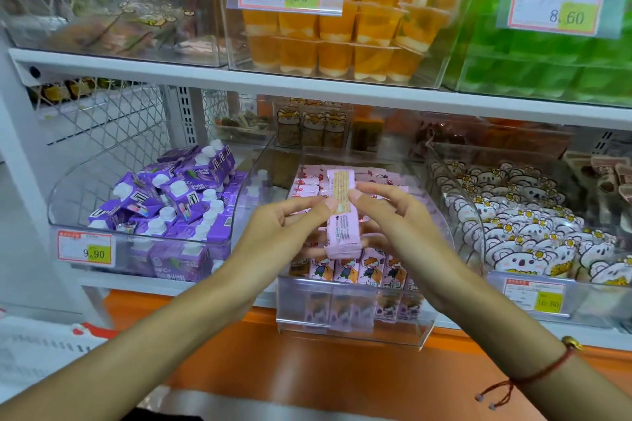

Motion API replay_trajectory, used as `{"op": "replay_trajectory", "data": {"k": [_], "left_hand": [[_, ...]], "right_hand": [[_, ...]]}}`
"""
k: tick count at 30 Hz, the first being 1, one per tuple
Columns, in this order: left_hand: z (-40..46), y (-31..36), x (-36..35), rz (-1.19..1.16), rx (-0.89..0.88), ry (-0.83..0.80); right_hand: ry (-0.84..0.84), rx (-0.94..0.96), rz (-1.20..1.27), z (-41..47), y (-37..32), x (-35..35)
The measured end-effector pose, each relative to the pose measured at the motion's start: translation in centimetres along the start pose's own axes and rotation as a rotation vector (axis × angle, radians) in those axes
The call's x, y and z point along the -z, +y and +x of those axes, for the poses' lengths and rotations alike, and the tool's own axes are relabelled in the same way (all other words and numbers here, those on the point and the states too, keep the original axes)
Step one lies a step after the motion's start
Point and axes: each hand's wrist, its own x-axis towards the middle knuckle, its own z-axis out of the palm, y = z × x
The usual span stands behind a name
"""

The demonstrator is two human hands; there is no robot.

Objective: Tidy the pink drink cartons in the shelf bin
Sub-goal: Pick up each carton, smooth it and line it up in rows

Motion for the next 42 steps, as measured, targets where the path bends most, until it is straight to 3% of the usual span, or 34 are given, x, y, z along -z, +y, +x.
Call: {"op": "replay_trajectory", "data": {"k": [7,13,22,25,29,36,39,42], "left_hand": [[0.3,-0.2,0.4,0.048,-0.033,-0.003],[0.1,0.0,0.4,0.153,-0.211,-0.104],[0.8,-0.3,0.6,0.025,-0.146,-0.174],[0.6,-0.3,0.8,0.036,-0.162,-0.167],[0.4,-0.1,0.6,0.001,-0.203,-0.033],[0.4,0.3,0.6,-0.092,-0.219,0.116],[0.7,0.6,1.3,-0.063,-0.236,0.18],[0.5,0.6,1.4,-0.067,-0.232,0.097]], "right_hand": [[-0.012,0.036,-0.053,0.2,0.4,-0.1],[-0.04,0.286,-0.181,-0.3,0.2,-0.1],[0.004,0.453,-0.215,-1.0,-0.2,-0.6],[-0.015,0.438,-0.224,-0.9,0.0,-0.4],[-0.069,0.358,-0.183,-0.6,0.2,-0.2],[-0.092,0.402,-0.184,-1.1,0.3,-0.7],[-0.077,0.269,-0.071,-0.8,0.0,-0.6],[-0.017,0.075,0.103,-0.3,0.0,-0.1]]}}
